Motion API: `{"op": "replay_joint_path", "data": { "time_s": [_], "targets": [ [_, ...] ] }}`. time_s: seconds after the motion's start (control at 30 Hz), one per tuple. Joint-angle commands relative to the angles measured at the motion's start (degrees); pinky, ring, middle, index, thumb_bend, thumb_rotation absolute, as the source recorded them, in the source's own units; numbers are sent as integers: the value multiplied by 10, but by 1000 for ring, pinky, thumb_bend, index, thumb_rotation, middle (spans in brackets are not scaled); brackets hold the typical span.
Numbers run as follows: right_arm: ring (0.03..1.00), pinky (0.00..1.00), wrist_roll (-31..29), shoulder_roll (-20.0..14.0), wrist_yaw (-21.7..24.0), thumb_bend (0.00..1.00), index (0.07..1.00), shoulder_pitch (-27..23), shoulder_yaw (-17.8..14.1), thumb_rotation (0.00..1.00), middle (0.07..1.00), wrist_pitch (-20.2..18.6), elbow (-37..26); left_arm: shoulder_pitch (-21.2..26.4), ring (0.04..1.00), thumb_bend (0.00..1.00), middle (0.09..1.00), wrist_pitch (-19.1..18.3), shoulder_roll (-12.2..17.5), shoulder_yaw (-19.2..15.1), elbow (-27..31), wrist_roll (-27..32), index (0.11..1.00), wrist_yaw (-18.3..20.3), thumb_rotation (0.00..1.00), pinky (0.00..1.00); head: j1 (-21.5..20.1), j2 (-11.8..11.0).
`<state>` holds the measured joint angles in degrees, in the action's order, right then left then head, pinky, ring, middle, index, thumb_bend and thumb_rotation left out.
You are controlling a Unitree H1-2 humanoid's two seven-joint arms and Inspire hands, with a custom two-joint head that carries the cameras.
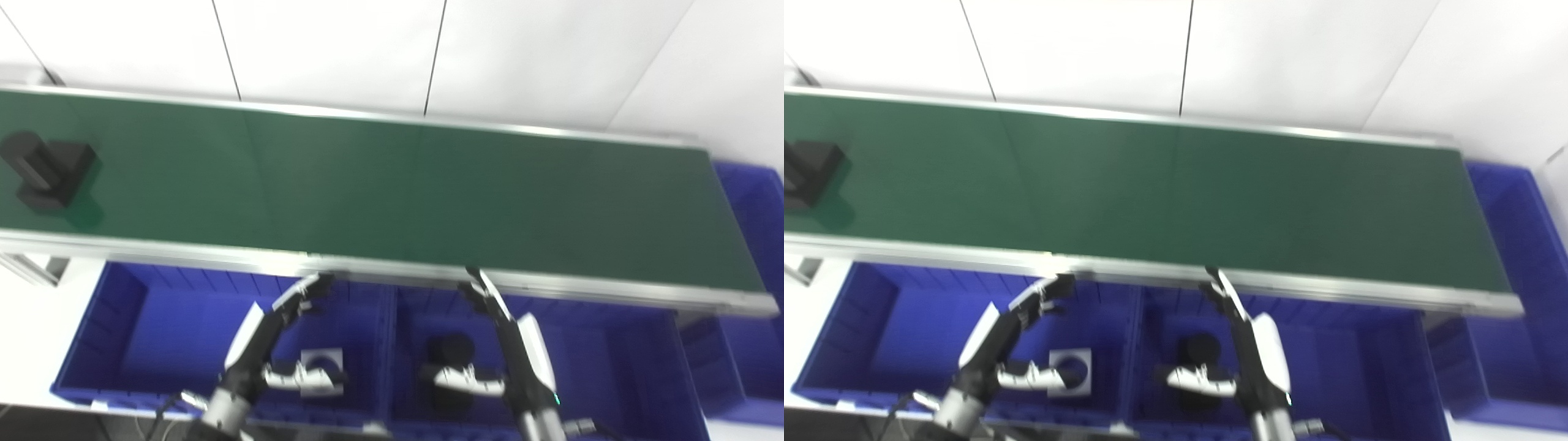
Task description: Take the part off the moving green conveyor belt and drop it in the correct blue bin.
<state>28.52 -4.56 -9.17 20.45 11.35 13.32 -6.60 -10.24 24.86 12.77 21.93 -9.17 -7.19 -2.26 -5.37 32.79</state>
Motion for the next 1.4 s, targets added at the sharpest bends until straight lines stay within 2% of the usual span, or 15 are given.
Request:
{"op": "replay_joint_path", "data": {
  "time_s": [0.0,0.27,0.37,0.6,0.77,0.8,0.87,1.2,1.37],
  "targets": [
    [832,822,-12,-2,-3,950,949,1,-2,314,843,34,-37,11,830,970,848,21,0,9,4,-5,843,-24,251,738,1,-1],
    [838,811,-12,-12,13,973,948,2,-9,284,855,13,-110,20,799,1000,820,21,2,37,-9,-5,798,-62,229,707,37,-26],
    [815,740,-11,-17,24,982,953,-11,-13,312,854,10,-128,24,776,1000,806,21,0,45,-16,-4,770,-75,212,678,55,-38],
    [828,710,-23,-19,69,972,955,-51,-19,268,856,-23,-175,35,759,1000,793,21,0,67,-31,-6,747,-101,198,658,95,-52],
    [820,733,-4,-15,95,978,949,-79,-18,305,854,-55,-187,39,752,1000,788,21,2,80,-34,-12,750,-122,183,653,108,-55],
    [820,741,-2,-14,95,983,947,-85,-17,307,850,-55,-185,39,751,1000,786,21,2,83,-35,-12,749,-125,184,652,112,-55],
    [801,687,-1,-12,97,989,939,-94,-17,297,840,-56,-181,40,750,1000,786,21,2,86,-35,-11,748,-130,188,653,113,-52],
    [797,735,-7,-11,122,968,926,-127,-17,262,821,-75,-183,47,747,1000,785,21,9,111,-37,-23,752,-168,202,648,116,-44],
    [785,724,-3,-12,134,955,908,-140,-16,266,806,-88,-182,51,752,1000,790,21,12,122,-37,-22,752,-178,200,653,119,-43]
  ]
}}
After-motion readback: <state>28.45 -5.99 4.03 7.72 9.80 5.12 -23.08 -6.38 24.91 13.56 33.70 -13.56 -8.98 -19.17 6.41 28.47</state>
